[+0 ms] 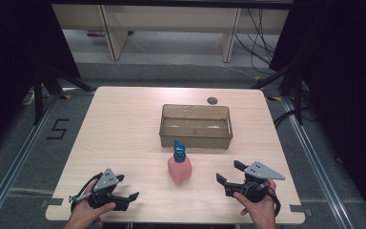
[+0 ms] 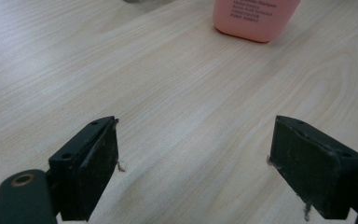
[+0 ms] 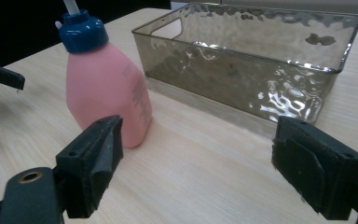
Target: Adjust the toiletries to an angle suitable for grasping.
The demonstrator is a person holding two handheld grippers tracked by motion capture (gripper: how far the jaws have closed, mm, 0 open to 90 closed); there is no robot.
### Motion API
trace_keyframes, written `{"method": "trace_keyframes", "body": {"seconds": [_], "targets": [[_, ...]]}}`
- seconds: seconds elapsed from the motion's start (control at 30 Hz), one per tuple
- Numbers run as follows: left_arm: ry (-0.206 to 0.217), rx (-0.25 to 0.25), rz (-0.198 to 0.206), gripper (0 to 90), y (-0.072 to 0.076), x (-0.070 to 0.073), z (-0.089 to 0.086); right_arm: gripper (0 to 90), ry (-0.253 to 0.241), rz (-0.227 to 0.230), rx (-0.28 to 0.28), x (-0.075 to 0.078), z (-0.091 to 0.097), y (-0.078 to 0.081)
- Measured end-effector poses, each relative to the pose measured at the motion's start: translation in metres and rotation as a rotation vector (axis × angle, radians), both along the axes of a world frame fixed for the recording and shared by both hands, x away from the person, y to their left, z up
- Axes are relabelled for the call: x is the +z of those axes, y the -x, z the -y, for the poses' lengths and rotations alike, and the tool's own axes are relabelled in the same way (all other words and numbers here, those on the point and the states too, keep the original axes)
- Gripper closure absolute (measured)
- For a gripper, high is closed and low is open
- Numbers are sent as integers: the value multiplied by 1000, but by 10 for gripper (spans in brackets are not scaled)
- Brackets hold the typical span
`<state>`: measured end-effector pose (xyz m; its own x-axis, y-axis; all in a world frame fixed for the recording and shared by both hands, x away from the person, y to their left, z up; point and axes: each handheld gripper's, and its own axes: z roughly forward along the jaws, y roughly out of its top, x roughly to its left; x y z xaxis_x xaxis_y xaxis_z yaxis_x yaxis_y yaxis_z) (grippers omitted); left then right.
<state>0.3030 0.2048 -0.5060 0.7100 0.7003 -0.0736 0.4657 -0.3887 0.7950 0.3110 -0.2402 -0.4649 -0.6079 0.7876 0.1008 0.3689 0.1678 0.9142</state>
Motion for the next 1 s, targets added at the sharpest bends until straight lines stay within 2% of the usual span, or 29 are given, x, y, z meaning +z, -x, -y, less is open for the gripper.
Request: {"method": "trace_keyframes", "body": {"seconds": [0.03, 0.07, 0.13, 0.17, 0.2, 0.23, 0.3, 0.33, 0.37, 0.4, 0.43, 0.5, 0.6, 0.67, 0.73, 0.77, 0.9, 0.93, 0.97, 1.0], "targets": [[0, 0, 0, 148, 0, 0, 0, 172, 14, 1, 6, 0, 0, 0], [0, 0, 0, 148, 0, 0, 0, 175, 2, -15, 5, 0, -1, 0], [0, 0, -1, 148, 0, 0, 0, 177, 5, 4, 10, 1, -2, 0], [-13, -7, -1, 148, 0, 0, -1, 178, -16, 5, 12, 0, -3, -1], [-12, -7, -2, 148, 0, 0, -1, 178, -25, -5, 16, 0, -4, 0], [1, 0, -3, 148, 0, 0, 0, 179, -21, 5, 16, 0, -5, -1], [-11, -6, -3, 148, 0, 0, -1, 180, -26, -12, 13, 0, -6, 0], [2, -1, -4, 148, 0, 0, 0, 186, -16, 13, 24, 1, -7, -1], [3, 0, -3, 148, 0, 0, 0, 186, -34, 5, 23, 1, -9, 0], [3, 0, -3, 148, 0, 0, 0, 187, -16, 10, 32, 2, -9, -1], [3, 0, -4, 148, 0, 0, 0, 188, -30, 5, 40, 1, -10, -1], [-10, -5, -5, 148, -1, 0, -1, 191, -22, -3, 46, 2, -12, -2], [-7, -4, -5, 148, -1, 0, -1, 195, -38, -10, 54, 2, -15, -1], [-7, -5, -5, 148, -1, 0, -1, 197, -29, -15, 49, 3, -15, -1], [-8, -5, -5, 148, -1, 0, -1, 202, -55, -28, 54, 2, -19, -1], [-18, -2, -3, 148, -1, 0, -1, 206, -36, -4, 69, 3, -19, -3], [-15, -1, -2, 148, -1, 0, -1, 214, -46, -3, 79, 2, -23, -3], [-13, -8, -6, 148, -1, 0, -1, 215, -45, -15, 83, 3, -24, -3], [-7, -3, -6, 148, -1, 0, -1, 218, -31, -7, 83, 3, -25, -4], [-7, -3, -6, 148, -1, 0, -1, 221, -40, 0, 99, 3, -26, -5]]}}
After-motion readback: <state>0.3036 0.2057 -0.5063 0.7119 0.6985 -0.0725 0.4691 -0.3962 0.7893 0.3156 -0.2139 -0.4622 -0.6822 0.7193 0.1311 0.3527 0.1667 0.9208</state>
